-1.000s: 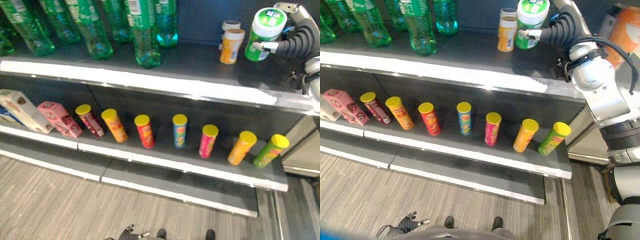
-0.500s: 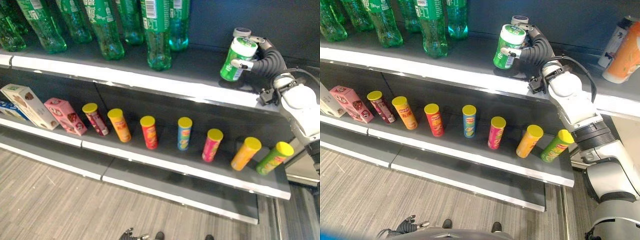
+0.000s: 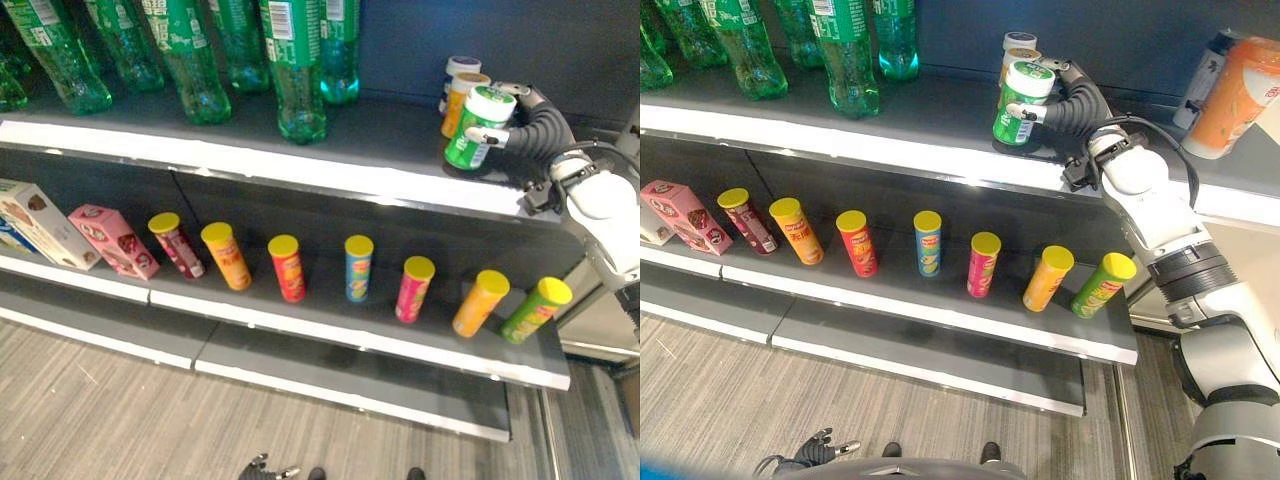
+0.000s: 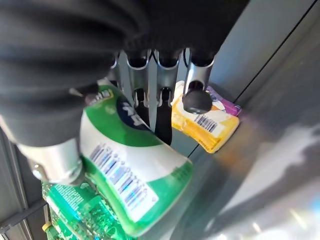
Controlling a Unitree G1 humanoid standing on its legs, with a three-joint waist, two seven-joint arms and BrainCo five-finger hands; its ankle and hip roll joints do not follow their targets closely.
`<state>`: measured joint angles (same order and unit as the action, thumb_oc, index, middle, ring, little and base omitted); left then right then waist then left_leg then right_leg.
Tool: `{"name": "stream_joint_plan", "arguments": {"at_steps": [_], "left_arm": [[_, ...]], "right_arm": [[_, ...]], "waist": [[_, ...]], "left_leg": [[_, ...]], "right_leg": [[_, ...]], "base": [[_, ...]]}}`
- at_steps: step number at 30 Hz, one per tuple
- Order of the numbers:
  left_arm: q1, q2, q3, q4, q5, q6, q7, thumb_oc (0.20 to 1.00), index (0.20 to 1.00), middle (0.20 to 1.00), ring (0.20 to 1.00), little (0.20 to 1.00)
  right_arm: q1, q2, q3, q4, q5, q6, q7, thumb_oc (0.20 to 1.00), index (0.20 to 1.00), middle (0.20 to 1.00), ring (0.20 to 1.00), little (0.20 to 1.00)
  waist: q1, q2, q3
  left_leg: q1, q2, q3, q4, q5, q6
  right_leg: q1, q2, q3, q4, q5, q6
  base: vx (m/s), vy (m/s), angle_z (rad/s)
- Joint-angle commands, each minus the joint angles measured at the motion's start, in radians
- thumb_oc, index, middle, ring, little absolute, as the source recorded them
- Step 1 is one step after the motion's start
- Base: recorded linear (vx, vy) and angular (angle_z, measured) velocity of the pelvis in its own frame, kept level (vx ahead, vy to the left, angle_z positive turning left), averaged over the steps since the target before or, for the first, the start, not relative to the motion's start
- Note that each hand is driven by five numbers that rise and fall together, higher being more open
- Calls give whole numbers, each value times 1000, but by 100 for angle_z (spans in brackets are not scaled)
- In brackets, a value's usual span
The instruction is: Put the goods on the table back onto the shelves and tidy them up.
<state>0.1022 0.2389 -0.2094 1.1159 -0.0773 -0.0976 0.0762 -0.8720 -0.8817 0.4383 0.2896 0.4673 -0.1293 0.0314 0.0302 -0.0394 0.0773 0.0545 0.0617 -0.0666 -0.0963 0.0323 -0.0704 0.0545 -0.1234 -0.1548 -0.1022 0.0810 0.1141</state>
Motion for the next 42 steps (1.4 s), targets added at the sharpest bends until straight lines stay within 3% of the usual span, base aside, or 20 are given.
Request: {"name": "stream_joint_plan", "arguments": {"at_steps": [1, 6, 14, 37, 38, 39, 42], "left_arm": [[-62, 46, -25, 47, -33, -15, 9, 1000, 1000, 1000, 1000, 1000], [-65, 51, -33, 45, -25, -38, 21, 1000, 1000, 1000, 1000, 1000], [-76, 71, -21, 42, -42, -21, -1, 1000, 1000, 1000, 1000, 1000], [-73, 82, -18, 39, -34, -20, -10, 1000, 1000, 1000, 1000, 1000], [-74, 82, -16, 39, -36, -19, -9, 1000, 1000, 1000, 1000, 1000], [-74, 83, -15, 38, -37, -19, -9, 1000, 1000, 1000, 1000, 1000], [-74, 86, -9, 39, -43, -18, -8, 1000, 1000, 1000, 1000, 1000]], "right_arm": [[-114, -41, 41, 29, -67, -15, -26, 200, 200, 200, 200, 200], [-131, -10, 62, 61, -89, -12, -30, 200, 200, 200, 200, 200], [-187, -19, 105, 83, -110, 6, -26, 200, 200, 200, 200, 200], [-147, -16, 86, 105, -134, 11, -22, 200, 200, 200, 200, 200], [-149, -12, 87, 105, -133, 12, -22, 536, 536, 536, 536, 536], [-148, -12, 86, 104, -131, 12, -23, 1000, 1000, 1000, 1000, 1000], [-151, -12, 72, 88, -124, 4, -34, 1000, 1000, 1000, 1000, 1000]], "waist": [[29, -38, 6], [29, -42, 13], [35, -43, 16], [18, -37, 16], [17, -37, 16], [16, -37, 15], [16, -37, 14]], "left_leg": [[6, 32, 80, 44, -85, -24], [1, 31, 76, 47, -84, -24], [-1, 29, 71, 44, -82, -25], [20, 32, 91, 41, -93, -21], [21, 32, 91, 41, -93, -21], [22, 32, 92, 40, -93, -21], [26, 31, 93, 41, -97, -20]], "right_leg": [[21, -34, -7, 81, -167, 22], [13, -33, -7, 84, -168, 22], [13, -35, -8, 87, -170, 20], [14, -34, 8, 87, -168, 22], [14, -34, 8, 87, -169, 22], [15, -34, 9, 86, -169, 21], [18, -34, 10, 88, -169, 22]], "base": [[0, 0, 0], [0, 0, 0], [0, 0, 0], [1, 0, 0], [3, -3, -4], [2, -5, -4], [0, 0, 0]]}}
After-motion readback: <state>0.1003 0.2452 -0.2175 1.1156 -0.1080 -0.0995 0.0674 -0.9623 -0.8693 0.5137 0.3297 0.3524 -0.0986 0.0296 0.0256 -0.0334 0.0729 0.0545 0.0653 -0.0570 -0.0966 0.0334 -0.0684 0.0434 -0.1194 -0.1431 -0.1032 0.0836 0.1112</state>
